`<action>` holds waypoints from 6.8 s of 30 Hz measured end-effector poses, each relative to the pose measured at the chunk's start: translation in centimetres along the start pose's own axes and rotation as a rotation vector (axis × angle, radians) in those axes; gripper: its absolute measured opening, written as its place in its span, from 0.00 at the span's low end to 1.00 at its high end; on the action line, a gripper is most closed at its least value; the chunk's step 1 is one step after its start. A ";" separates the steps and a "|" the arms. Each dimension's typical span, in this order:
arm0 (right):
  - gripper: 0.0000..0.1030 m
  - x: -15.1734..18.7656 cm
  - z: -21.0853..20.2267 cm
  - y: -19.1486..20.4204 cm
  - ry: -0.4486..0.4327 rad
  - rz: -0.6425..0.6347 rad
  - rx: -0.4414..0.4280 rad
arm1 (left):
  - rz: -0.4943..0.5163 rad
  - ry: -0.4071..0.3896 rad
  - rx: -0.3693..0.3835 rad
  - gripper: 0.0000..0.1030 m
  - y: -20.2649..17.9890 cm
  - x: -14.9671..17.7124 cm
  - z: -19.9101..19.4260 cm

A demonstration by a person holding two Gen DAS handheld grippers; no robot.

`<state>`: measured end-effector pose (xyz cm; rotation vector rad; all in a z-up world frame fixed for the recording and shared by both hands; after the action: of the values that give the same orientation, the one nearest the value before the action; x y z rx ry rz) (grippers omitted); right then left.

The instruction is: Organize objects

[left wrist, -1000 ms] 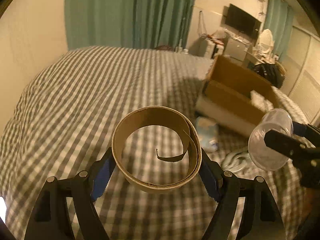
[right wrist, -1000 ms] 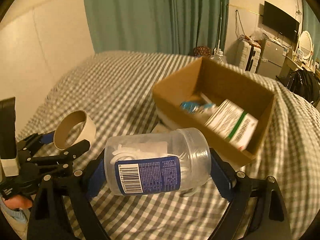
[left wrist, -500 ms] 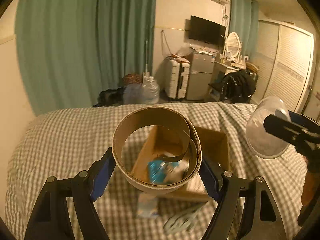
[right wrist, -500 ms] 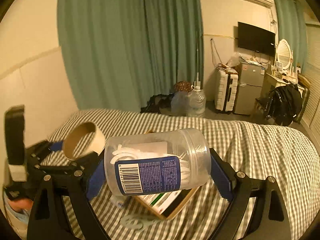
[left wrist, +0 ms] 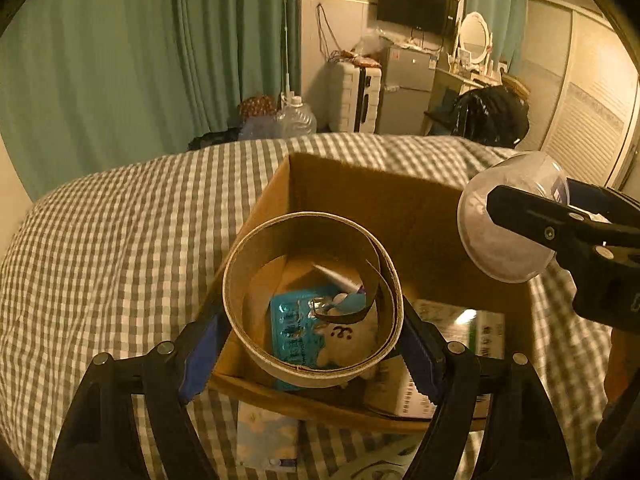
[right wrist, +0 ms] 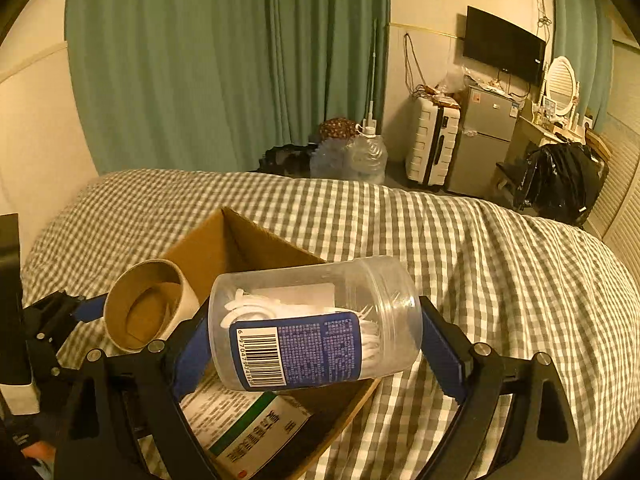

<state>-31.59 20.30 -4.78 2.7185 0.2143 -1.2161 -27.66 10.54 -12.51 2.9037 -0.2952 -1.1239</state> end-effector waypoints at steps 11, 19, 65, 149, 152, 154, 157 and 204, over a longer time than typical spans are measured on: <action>1.00 -3.6 -7.9 2.1 -0.204 -0.064 0.012 | -0.011 -0.067 -0.021 0.99 1.7 0.2 -3.6; 1.00 -1.8 -13.7 3.3 -0.184 0.022 -0.009 | -0.068 -0.192 -0.012 1.00 6.1 0.4 -12.1; 0.86 23.4 3.8 9.8 0.324 0.074 -0.018 | -0.095 -0.002 -0.134 1.00 11.9 17.5 -3.4; 0.08 -5.7 -14.6 3.1 -0.155 -0.052 -0.065 | -0.076 -0.202 0.029 0.51 5.5 -8.1 -14.0; 0.08 -5.0 -9.4 3.3 -0.076 -0.104 -0.060 | -0.076 -0.145 0.030 0.51 4.1 -6.9 -9.7; 0.08 -3.7 -5.3 2.9 -0.007 -0.133 -0.061 | -0.068 -0.097 0.028 0.51 3.3 -5.5 -6.6; 0.08 -1.5 -0.8 2.2 0.068 -0.183 -0.062 | -0.039 -0.039 0.020 0.51 2.3 -3.2 -2.8; 1.00 10.0 -11.7 7.6 -0.222 -0.016 0.118 | -0.191 -0.455 -0.134 1.00 10.7 6.4 -17.2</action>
<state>-15.09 15.83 -3.93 2.6519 0.1416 -1.5686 -13.37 -2.06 -3.14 2.5727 0.0577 -1.7553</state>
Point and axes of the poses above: each gripper's, at about its wrist camera, not at the fingertips, and z roughly the way its jaws point, y to its left, x to its underside, the point moved 10 cm from there along z, roughly the way its jaws point, and after that the axes turned 7 degrees about -x, right-handed, at the moved point
